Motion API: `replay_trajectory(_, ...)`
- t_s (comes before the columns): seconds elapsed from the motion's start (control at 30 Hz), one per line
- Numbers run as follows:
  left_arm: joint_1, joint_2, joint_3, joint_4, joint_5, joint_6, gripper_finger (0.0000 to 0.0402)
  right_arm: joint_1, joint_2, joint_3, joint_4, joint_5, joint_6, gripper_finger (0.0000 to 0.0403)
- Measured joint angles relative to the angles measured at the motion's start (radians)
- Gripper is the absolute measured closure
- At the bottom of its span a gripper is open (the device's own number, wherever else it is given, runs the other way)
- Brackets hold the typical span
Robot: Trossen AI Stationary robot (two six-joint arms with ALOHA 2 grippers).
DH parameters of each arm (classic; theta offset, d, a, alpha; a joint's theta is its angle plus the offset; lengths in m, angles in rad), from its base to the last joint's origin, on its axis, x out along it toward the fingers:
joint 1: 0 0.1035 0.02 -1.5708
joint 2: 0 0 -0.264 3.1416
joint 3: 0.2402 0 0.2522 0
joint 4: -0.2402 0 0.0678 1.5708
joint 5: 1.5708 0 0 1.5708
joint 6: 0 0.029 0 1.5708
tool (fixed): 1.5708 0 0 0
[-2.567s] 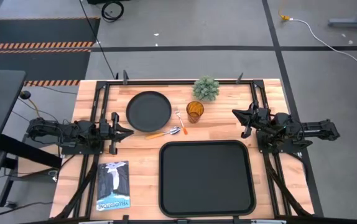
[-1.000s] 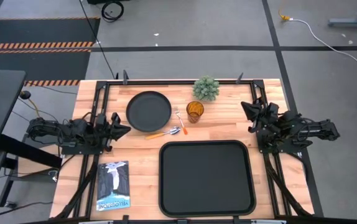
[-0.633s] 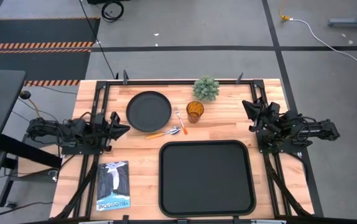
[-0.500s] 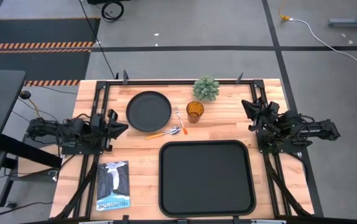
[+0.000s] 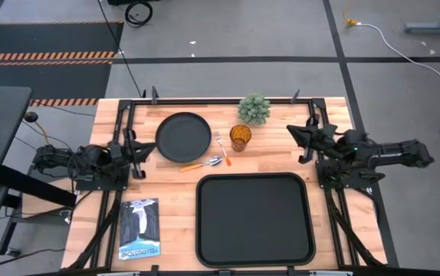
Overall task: Pick and place plate/cup/fork/spoon on tray
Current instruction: Put the orange glass on the top right of the black tray
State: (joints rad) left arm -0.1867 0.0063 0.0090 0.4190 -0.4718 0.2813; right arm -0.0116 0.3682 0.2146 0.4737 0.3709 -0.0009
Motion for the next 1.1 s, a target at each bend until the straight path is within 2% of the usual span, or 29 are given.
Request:
replay_trajectory(0.23, 0.0, 0.0, 0.0, 0.086, -0.101, -0.008, 0.0365, -0.028, 0.288, 0.117, -0.001, 0.134, 0.028, 0.0389)
replay_trajectory(0.33, 0.0, 0.0, 0.0, 0.111, -0.169, -0.017, 0.0365, -0.056, 0.39, 0.185, -0.029, 0.13, 0.041, 0.0389)
replay_trajectory(0.47, 0.0, 0.0, 0.0, 0.109, -0.233, -0.032, 0.0365, -0.097, 0.498, 0.283, -0.164, 0.125, 0.084, 0.0389)
replay_trajectory(0.87, 0.001, 0.0, 0.0, 0.119, -0.242, -0.001, 0.0365, -0.211, 0.67, 0.473, -0.326, -0.068, 0.103, 0.0389)
replay_trajectory(1.1, 0.001, 0.0, 0.0, 0.124, -0.242, 0.003, 0.0365, -0.31, 0.751, 0.598, -0.547, -0.17, 0.141, 0.0389)
